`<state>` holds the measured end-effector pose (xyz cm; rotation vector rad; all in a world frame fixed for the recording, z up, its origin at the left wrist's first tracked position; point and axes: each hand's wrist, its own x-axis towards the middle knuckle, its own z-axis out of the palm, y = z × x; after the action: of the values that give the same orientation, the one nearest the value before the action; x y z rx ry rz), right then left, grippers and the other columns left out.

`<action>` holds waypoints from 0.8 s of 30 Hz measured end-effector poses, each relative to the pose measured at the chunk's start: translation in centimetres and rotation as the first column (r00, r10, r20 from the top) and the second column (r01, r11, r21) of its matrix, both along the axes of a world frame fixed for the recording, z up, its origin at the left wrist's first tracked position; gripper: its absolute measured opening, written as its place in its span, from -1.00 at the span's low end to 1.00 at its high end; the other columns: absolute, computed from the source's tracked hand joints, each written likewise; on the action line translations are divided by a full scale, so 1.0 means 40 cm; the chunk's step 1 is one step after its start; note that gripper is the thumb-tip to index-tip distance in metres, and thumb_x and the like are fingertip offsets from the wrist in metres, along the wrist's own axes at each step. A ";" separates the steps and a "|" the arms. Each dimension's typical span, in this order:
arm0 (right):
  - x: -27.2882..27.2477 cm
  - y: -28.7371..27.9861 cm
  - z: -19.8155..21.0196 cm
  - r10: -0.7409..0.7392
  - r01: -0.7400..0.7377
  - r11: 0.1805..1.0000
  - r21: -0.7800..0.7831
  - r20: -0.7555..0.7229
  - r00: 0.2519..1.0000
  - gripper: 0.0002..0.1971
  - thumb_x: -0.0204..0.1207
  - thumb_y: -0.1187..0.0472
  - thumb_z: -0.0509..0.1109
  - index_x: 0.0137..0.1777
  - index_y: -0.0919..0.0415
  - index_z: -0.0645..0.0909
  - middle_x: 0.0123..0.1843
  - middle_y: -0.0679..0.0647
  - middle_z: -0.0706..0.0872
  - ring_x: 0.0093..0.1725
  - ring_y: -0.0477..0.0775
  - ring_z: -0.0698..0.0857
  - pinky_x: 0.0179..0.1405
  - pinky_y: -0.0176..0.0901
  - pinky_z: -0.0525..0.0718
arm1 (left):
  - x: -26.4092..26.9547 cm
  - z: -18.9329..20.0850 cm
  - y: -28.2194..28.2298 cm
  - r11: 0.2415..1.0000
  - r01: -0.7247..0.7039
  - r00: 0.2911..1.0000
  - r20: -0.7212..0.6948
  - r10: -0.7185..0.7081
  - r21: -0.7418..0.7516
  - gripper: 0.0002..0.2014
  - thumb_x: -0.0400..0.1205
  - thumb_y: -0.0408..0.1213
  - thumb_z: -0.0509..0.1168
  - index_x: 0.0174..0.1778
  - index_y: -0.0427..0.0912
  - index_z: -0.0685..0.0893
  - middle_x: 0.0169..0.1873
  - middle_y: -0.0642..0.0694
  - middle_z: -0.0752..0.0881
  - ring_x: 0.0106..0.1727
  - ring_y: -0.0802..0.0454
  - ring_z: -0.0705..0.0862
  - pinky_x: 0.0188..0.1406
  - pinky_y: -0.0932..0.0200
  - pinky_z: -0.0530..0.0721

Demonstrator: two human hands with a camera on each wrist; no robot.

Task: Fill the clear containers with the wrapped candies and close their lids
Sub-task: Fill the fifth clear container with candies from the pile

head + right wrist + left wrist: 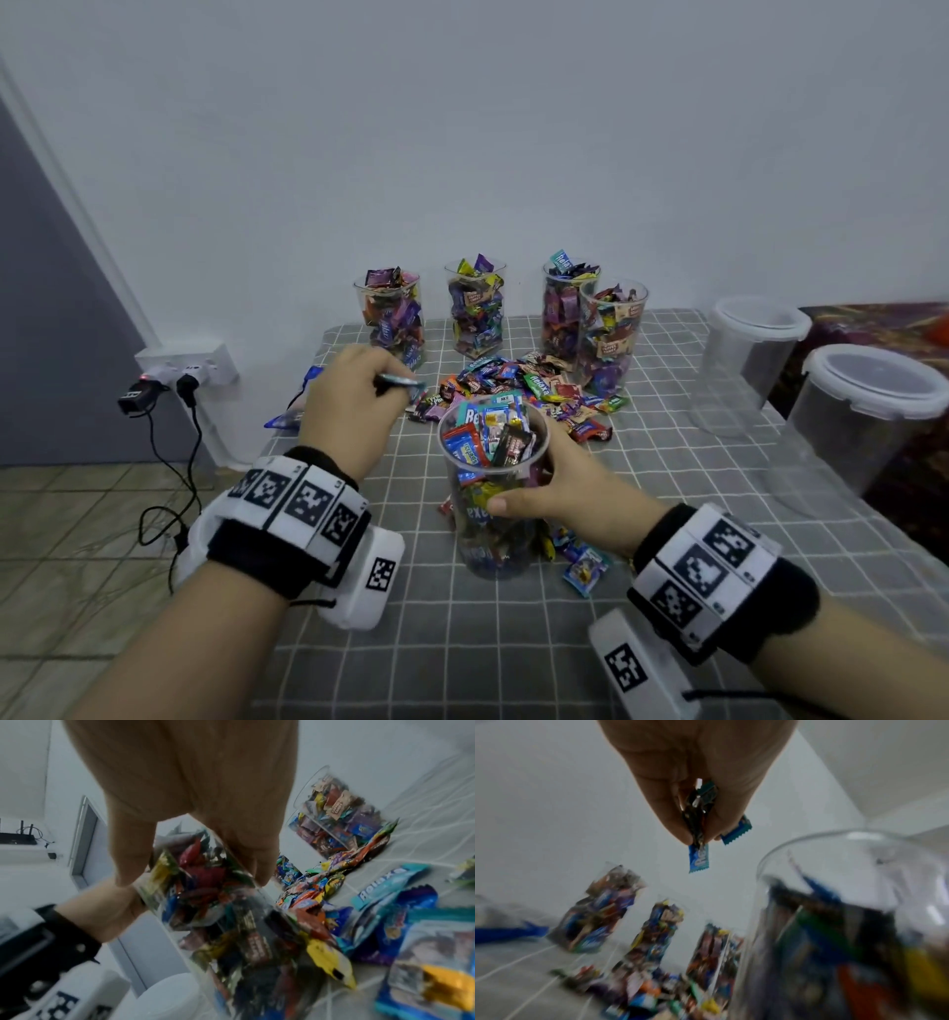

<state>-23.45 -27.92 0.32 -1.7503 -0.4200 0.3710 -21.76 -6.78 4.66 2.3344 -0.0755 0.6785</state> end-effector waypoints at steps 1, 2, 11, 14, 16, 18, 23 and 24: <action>0.001 0.001 -0.001 -0.005 0.005 1.000 0.003 0.008 1.000 -0.11 0.31 0.37 0.60 0.56 0.09 0.18 0.33 -0.08 0.60 0.27 -0.19 0.62 0.24 -0.33 0.61 | -0.006 0.020 -0.006 0.999 0.023 0.999 0.036 -0.022 -0.031 -0.81 0.50 -0.46 0.39 -0.29 -0.05 0.64 -0.26 0.20 0.47 -0.19 0.18 0.48 -0.17 0.33 0.35; 0.002 -0.001 -0.001 -0.004 0.004 1.000 0.003 0.012 1.000 -0.11 0.31 0.37 0.60 0.56 0.08 0.19 0.32 -0.09 0.61 0.26 -0.21 0.62 0.22 -0.36 0.61 | -0.014 0.038 -0.014 0.997 0.057 0.996 0.068 -0.053 -0.055 -0.78 0.50 -0.48 0.38 -0.29 -0.03 0.65 -0.25 0.21 0.49 -0.17 0.16 0.50 -0.16 0.30 0.40; 0.008 -0.005 -0.010 -0.005 0.004 0.999 0.040 0.030 1.000 -0.08 0.30 0.37 0.62 0.58 0.10 0.18 0.34 0.00 0.63 0.29 -0.11 0.63 0.31 -0.17 0.61 | -0.032 0.060 -0.112 0.921 0.359 0.902 -0.196 -0.384 -0.153 -0.66 0.47 -0.47 0.41 -0.36 0.16 0.67 -0.14 -0.04 0.73 -0.06 -0.02 0.72 0.02 -0.13 0.71; 0.011 -0.005 -0.013 0.001 -0.002 0.999 0.045 0.033 0.999 -0.06 0.27 0.32 0.64 0.59 0.09 0.18 0.33 -0.01 0.62 0.30 -0.11 0.63 0.32 -0.14 0.61 | -0.037 0.063 -0.124 0.924 0.370 0.894 -0.235 -0.382 -0.095 -0.71 0.48 -0.44 0.39 -0.28 0.14 0.66 -0.07 -0.03 0.71 -0.03 0.07 0.71 -0.09 0.14 0.73; 0.014 -0.006 -0.016 0.002 -0.003 0.999 0.049 0.025 1.000 -0.07 0.29 0.34 0.63 0.59 0.09 0.18 0.33 -0.01 0.63 0.31 -0.10 0.63 0.36 -0.08 0.59 | -0.041 0.071 -0.123 0.928 0.367 0.897 -0.242 -0.371 -0.060 -0.70 0.47 -0.44 0.36 -0.26 0.15 0.65 -0.06 -0.03 0.72 -0.02 0.11 0.70 -0.11 0.17 0.72; 0.014 -0.007 -0.019 0.002 -0.003 0.999 0.054 0.023 1.000 -0.08 0.30 0.36 0.62 0.59 0.09 0.18 0.33 -0.01 0.63 0.31 -0.10 0.62 0.37 -0.10 0.57 | -0.043 0.079 -0.119 0.935 0.355 0.907 -0.232 -0.351 -0.026 -0.69 0.47 -0.44 0.34 -0.26 0.18 0.64 -0.04 -0.04 0.73 0.02 0.09 0.69 0.00 0.03 0.70; 0.010 -0.004 -0.020 0.010 -0.012 0.996 0.089 0.018 1.000 -0.11 0.31 0.42 0.59 0.57 0.09 0.19 0.32 0.01 0.64 0.28 -0.10 0.65 0.29 -0.19 0.61 | -0.042 0.092 -0.118 0.936 0.311 0.936 -0.225 -0.272 0.163 -0.85 0.55 -0.25 0.35 -0.04 0.09 0.72 -0.01 0.02 0.68 0.05 0.07 0.65 0.10 0.02 0.61; 0.010 -0.003 -0.020 0.012 -0.014 0.995 0.097 0.018 1.000 -0.12 0.32 0.45 0.57 0.57 0.10 0.19 0.31 0.03 0.64 0.27 -0.08 0.66 0.27 -0.18 0.63 | -0.042 0.093 -0.123 0.920 0.317 0.934 -0.246 -0.260 0.231 -0.83 0.57 -0.20 0.34 0.04 0.07 0.73 0.02 0.03 0.67 0.06 0.07 0.64 0.12 0.03 0.59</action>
<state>-23.05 -28.05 -0.49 -1.6576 -0.4551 0.3393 -23.44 -11.70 8.39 2.5661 -0.4340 0.2825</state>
